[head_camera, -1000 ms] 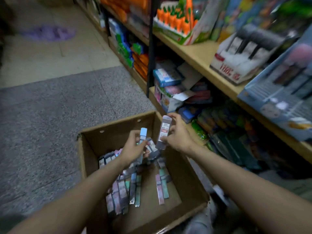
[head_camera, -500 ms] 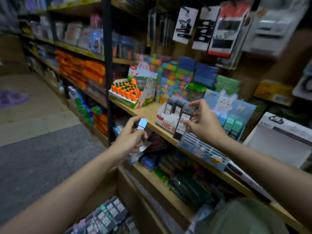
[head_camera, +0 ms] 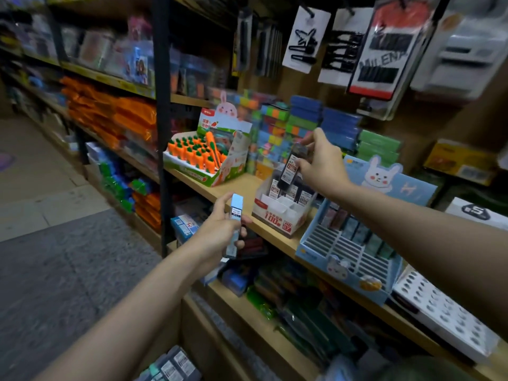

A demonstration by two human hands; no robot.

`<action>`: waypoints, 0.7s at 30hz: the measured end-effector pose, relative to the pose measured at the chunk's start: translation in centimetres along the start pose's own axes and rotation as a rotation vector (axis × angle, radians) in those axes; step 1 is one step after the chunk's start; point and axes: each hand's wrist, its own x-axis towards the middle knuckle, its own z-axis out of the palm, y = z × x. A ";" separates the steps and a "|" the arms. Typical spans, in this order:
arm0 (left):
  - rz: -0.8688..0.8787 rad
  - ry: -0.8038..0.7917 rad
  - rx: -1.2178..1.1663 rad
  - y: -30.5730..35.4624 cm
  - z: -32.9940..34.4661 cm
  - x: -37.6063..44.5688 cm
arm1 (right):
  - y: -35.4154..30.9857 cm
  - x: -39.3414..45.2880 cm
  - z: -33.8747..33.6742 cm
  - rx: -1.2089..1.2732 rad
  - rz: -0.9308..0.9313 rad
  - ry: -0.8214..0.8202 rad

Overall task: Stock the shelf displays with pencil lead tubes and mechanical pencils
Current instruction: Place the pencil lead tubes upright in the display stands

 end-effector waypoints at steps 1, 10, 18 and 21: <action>-0.003 0.003 0.012 -0.2 -0.2 0.4 | 0.0 0.5 1.0 -0.009 -0.003 -0.002; -0.041 0.011 -0.031 -2.3 -0.3 1.9 | 1.4 1.8 5.2 -0.244 -0.052 -0.073; -0.022 0.037 -0.090 -2.9 -0.2 1.8 | 1.7 0.4 6.0 -0.425 -0.136 -0.135; -0.023 -0.002 -0.116 -3.2 -0.1 1.7 | 0.9 -0.6 4.8 -0.269 -0.102 -0.065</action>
